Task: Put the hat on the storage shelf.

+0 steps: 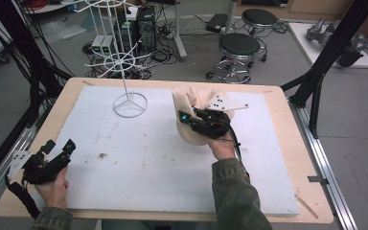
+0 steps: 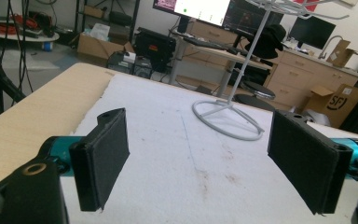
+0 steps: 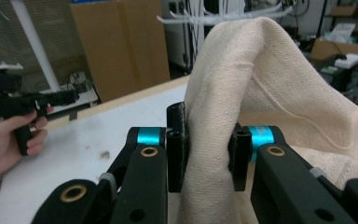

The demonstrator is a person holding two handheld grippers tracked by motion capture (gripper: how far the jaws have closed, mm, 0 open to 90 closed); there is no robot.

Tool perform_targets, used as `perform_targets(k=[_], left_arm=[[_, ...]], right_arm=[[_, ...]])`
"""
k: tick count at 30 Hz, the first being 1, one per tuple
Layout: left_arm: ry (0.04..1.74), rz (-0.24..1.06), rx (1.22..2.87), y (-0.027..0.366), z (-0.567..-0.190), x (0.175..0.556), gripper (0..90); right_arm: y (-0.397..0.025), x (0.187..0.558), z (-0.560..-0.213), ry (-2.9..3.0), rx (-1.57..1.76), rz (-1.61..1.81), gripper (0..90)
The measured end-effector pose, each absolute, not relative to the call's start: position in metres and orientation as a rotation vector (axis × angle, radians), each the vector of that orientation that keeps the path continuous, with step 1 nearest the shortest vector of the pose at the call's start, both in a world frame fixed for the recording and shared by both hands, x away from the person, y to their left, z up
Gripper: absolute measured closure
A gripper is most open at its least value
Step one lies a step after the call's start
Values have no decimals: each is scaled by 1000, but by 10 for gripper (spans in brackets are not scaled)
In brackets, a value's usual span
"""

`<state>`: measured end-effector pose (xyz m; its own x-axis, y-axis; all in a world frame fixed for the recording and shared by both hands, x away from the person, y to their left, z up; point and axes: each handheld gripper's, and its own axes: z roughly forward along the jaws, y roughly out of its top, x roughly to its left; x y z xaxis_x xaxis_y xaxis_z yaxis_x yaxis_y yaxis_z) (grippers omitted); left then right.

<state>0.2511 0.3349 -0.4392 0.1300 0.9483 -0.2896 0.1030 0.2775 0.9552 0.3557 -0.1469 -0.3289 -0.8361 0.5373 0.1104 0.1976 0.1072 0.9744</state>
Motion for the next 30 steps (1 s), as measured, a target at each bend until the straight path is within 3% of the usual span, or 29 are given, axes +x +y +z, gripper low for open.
perform_targets(k=[30], left_arm=[[1279,823,1143,333,-443,252,206]], right_arm=[[-123,377,-238,2015,522,1922,748]])
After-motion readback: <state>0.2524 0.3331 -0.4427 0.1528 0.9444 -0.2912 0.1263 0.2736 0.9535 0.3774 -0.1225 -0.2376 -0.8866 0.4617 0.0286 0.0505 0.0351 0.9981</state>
